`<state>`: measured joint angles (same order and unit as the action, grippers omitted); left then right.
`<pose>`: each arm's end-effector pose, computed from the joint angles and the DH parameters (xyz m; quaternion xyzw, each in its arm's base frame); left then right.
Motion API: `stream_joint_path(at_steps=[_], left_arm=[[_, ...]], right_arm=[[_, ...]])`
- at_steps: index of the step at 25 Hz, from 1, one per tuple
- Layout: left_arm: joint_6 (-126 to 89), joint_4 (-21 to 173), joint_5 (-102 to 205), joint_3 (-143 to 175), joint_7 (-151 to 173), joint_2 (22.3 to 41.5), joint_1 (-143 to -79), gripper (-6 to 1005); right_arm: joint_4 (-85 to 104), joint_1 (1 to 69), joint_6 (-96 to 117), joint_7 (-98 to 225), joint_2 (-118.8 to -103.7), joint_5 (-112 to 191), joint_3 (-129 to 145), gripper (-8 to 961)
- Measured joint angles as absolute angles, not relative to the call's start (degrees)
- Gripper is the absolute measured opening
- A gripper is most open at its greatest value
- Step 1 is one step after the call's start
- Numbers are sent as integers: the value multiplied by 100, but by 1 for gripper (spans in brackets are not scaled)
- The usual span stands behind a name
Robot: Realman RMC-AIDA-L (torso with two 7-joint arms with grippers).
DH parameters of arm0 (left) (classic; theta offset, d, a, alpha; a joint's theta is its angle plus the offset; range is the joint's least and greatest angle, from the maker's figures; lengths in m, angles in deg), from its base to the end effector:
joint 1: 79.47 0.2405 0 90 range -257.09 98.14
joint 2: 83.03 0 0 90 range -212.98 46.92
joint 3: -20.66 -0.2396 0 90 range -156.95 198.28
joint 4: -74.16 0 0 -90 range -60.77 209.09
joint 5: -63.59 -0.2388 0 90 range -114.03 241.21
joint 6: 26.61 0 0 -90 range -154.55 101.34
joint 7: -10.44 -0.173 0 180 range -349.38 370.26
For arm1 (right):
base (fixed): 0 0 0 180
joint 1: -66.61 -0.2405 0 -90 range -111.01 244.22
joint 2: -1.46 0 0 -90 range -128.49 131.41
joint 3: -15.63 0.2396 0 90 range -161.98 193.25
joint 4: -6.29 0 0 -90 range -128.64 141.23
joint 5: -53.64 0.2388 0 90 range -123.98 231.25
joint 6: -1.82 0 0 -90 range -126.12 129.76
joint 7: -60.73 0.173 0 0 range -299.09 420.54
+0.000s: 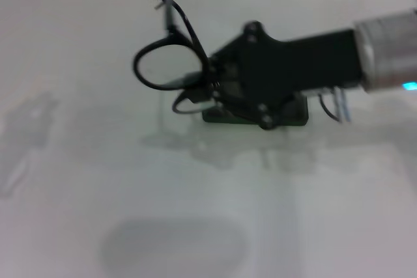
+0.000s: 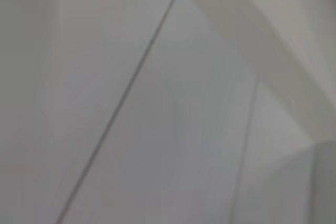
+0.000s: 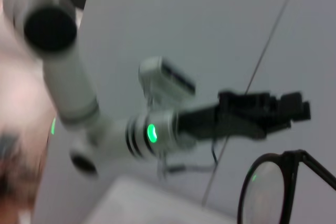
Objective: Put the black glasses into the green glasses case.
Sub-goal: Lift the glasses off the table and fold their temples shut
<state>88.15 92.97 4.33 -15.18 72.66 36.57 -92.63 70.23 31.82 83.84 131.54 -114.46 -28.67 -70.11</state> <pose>-0.2846 0.2569 0.0798 -0.6576 -0.1553 -0.6507 0.3465 0.0456 0.3459 -0.0415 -0.9388 -0.2001 0.2792 0.0271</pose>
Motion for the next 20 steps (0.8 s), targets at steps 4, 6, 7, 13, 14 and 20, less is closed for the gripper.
stream_joint_path(at_steps=[4, 6, 7, 13, 14, 20], left_arm=[[8955, 9522, 179, -1830, 7597, 3636, -9700, 218], [8957, 9641, 131, -2164, 7647, 3631, -9918, 218], [8958, 9697, 124, -2359, 7650, 3629, -10033, 215], [8871, 9739, -177, -2929, 7576, 3627, -10682, 195], [8851, 9732, -329, -2943, 7560, 3637, -10766, 192], [8783, 9702, -1111, -2970, 7398, 3665, -11033, 180]], right_arm=[[6541, 3831, 9090, 12655, -11435, -1990, -6892, 88], [6193, 3969, 9409, 12498, -11424, -1783, -6838, 88], [5957, 3983, 9599, 12437, -11423, -1736, -6776, 88], [4896, 3724, 10537, 12198, -11423, -1691, -6303, 87], [4764, 3678, 10661, 12163, -11421, -1690, -6215, 87], [4274, 3377, 11341, 12117, -11342, -1722, -5808, 88]])
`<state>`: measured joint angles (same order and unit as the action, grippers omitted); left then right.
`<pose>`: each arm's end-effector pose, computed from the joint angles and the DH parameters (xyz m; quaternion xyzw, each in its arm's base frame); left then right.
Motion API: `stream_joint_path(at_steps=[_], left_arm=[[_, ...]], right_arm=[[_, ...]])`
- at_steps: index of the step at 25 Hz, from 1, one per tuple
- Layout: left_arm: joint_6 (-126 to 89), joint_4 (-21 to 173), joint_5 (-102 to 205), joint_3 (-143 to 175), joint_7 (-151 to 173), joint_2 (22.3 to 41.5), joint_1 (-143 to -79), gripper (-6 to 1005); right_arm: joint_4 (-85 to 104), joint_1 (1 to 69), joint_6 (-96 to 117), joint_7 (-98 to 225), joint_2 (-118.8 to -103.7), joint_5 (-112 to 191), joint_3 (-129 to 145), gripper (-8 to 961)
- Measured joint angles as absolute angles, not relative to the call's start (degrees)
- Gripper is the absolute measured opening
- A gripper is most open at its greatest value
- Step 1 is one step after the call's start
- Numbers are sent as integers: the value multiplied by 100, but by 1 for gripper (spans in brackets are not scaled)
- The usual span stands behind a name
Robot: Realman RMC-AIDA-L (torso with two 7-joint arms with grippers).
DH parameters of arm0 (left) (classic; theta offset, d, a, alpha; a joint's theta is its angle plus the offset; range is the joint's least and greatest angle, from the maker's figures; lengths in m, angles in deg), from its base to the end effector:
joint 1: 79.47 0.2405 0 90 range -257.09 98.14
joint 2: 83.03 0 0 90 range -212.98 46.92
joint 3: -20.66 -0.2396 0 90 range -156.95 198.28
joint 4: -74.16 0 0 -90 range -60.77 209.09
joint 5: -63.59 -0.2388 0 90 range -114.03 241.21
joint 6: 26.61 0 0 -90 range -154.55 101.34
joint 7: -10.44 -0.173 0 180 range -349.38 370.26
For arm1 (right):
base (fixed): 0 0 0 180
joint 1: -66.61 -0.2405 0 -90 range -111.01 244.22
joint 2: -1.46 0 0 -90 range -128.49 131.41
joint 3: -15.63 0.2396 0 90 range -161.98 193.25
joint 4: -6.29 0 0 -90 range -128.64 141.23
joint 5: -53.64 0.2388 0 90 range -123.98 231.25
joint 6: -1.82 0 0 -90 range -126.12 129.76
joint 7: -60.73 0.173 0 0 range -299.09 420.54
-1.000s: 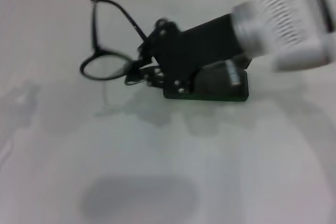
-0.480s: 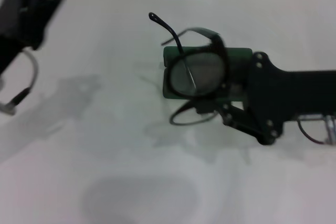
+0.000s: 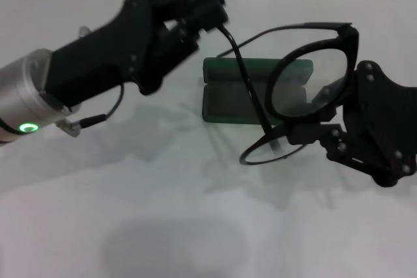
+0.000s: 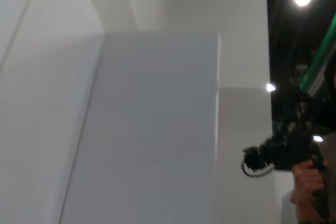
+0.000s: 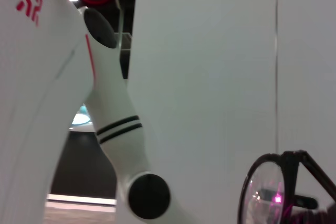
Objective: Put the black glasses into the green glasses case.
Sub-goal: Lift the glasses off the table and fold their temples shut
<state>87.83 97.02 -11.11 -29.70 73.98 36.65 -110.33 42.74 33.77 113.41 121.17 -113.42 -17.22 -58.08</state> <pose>-0.1693 0.3067 0.0092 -0.8100 -0.0574 -0.5814 0.0499 0.1297 0.3018 -0.0014 0.8770 0.0979 -0.4665 0.0602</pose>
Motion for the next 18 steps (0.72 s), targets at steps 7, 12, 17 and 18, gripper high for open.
stream_joint_path(at_steps=[7, 12, 17, 18], left_arm=[[8706, 9690, -1231, -3150, 7013, 3705, -11057, 172], [8547, 9689, -1219, -3431, 6824, 3718, -11076, 172], [8424, 9686, -1185, -3670, 6765, 3734, -11102, 171], [8409, 9682, -1167, -3721, 6764, 3738, -11109, 171]], right_arm=[[3984, 3065, 11632, 12412, -11181, -1923, -5802, 88], [3973, 2981, 11622, 12724, -11152, -2099, -5760, 88], [3960, 2971, 11620, 12774, -11156, -2100, -5766, 88], [3959, 2968, 11618, 12775, -11161, -2104, -5774, 88]])
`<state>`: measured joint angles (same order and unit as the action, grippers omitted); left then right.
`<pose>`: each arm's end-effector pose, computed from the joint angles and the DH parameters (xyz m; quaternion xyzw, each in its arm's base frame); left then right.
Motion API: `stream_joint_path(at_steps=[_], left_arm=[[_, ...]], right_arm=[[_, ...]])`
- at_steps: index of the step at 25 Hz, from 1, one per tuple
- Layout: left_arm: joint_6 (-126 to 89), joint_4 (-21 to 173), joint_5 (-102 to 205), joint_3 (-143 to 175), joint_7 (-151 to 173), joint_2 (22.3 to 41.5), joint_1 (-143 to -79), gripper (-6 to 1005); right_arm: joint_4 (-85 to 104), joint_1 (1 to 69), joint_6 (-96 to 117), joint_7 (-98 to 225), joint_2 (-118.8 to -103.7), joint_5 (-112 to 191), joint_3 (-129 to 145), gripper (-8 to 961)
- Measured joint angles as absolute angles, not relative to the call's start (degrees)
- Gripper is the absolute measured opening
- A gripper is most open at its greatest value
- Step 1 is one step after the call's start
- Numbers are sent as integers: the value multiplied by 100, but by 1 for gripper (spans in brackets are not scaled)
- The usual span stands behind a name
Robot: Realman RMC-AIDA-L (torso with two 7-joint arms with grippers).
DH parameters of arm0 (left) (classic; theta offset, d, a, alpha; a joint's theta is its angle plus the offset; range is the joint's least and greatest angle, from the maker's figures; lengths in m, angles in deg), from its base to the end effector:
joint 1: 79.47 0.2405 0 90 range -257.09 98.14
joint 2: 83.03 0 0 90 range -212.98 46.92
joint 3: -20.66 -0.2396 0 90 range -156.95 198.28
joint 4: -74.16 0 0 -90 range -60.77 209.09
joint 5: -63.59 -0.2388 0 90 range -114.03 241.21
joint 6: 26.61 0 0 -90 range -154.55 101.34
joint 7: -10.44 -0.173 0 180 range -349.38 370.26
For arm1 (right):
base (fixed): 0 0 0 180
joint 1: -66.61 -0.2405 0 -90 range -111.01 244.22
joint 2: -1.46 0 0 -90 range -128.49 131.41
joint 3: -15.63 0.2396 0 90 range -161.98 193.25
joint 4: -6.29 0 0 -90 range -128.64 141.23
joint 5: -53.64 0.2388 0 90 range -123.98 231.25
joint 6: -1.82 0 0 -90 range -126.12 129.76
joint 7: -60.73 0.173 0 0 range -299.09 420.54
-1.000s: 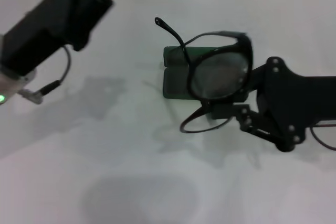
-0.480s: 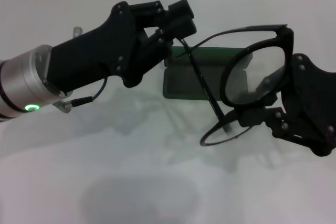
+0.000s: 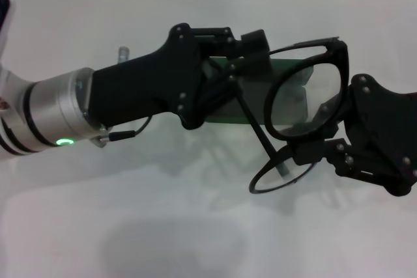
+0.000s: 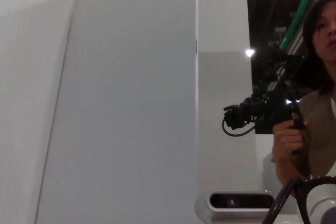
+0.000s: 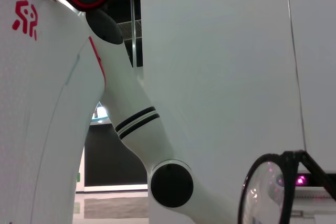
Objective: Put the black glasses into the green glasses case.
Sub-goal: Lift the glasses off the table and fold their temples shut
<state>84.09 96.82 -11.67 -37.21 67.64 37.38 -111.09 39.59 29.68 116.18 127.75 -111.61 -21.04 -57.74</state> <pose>-0.1611 0.3028 -0.0212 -0.8395 -0.0260 -0.5415 0.0365 0.1290 0.3033 0.0001 0.8908 0.0603 -0.4315 0.1290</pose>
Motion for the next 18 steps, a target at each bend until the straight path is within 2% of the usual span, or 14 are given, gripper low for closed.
stream_joint_path(at_steps=[18], left_arm=[[8497, 9546, -852, -4475, 6715, 3701, -11216, 170]], right_arm=[[3881, 2976, 11446, 12721, -11153, -2178, -5740, 87]])
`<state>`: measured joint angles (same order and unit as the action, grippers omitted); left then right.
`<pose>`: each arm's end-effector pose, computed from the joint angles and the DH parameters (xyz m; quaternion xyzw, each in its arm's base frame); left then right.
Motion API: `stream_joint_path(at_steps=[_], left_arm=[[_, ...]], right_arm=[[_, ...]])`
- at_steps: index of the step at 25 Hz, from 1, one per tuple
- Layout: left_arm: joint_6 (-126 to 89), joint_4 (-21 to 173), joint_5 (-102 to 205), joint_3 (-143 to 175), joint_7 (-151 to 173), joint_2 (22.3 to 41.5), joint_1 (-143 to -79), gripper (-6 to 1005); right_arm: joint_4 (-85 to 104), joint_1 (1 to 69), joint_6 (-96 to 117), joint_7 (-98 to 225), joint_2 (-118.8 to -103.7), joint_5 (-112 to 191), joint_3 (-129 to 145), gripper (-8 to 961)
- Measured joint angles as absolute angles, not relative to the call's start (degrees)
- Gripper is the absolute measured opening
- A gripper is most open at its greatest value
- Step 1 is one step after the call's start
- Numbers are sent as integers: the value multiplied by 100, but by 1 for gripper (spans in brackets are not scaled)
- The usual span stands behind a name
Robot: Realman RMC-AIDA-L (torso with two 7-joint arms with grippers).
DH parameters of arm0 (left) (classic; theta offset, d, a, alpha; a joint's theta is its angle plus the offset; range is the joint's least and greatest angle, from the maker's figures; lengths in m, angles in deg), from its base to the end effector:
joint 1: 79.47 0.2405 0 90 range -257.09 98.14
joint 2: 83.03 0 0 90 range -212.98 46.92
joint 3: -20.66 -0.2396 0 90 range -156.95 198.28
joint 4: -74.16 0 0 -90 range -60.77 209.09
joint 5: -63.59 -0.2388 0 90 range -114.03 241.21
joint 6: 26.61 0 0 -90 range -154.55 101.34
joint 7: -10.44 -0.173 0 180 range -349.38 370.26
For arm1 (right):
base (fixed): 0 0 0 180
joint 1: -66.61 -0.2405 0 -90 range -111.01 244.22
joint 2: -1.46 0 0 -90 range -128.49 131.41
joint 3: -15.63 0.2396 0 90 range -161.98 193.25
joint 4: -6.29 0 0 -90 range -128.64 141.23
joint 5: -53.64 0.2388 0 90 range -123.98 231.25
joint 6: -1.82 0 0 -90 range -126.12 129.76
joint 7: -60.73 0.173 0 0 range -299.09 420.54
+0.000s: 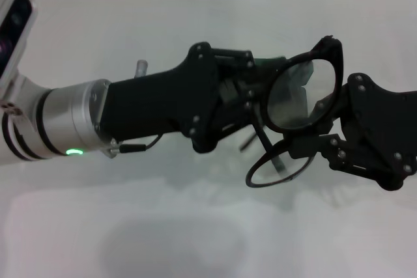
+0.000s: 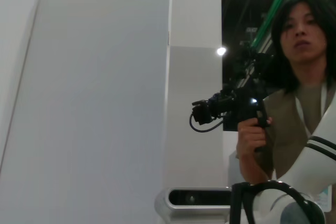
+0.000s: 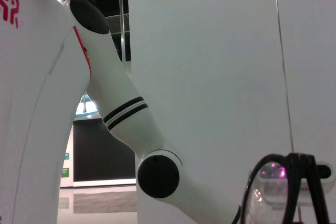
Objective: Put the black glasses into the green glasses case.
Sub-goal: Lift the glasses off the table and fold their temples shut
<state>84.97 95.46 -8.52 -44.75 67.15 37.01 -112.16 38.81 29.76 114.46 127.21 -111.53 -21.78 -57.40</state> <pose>-0.1527 0.2922 -0.0332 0.8440 0.0183 0.5359 0.0116 0.1333 0.3074 -0.0034 0.8968 0.0515 -0.4242 0.1144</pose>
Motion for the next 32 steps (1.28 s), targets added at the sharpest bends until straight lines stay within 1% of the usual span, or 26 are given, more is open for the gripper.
stream_joint_path(at_steps=[7, 12, 22, 25, 32], left_arm=[[8417, 9535, -542, -4473, 6579, 3700, -11059, 169], [8236, 9528, -300, -4474, 6472, 3708, -10947, 168], [8220, 9521, -308, -4804, 6456, 3736, -11143, 166], [8241, 9516, -251, -5009, 6477, 3720, -11202, 165], [8255, 9517, -250, -5026, 6486, 3712, -11197, 163]], right_arm=[[3881, 2956, 11440, 12710, -11151, -2181, -5741, 87], [3881, 2952, 11439, 12689, -11184, -2249, -5737, 88], [3881, 2921, 11346, 12646, -11194, -2251, -5739, 89], [3881, 2908, 11311, 12646, -11188, -2251, -5739, 89], [3881, 2868, 11222, 12646, -11182, -2251, -5735, 90]])
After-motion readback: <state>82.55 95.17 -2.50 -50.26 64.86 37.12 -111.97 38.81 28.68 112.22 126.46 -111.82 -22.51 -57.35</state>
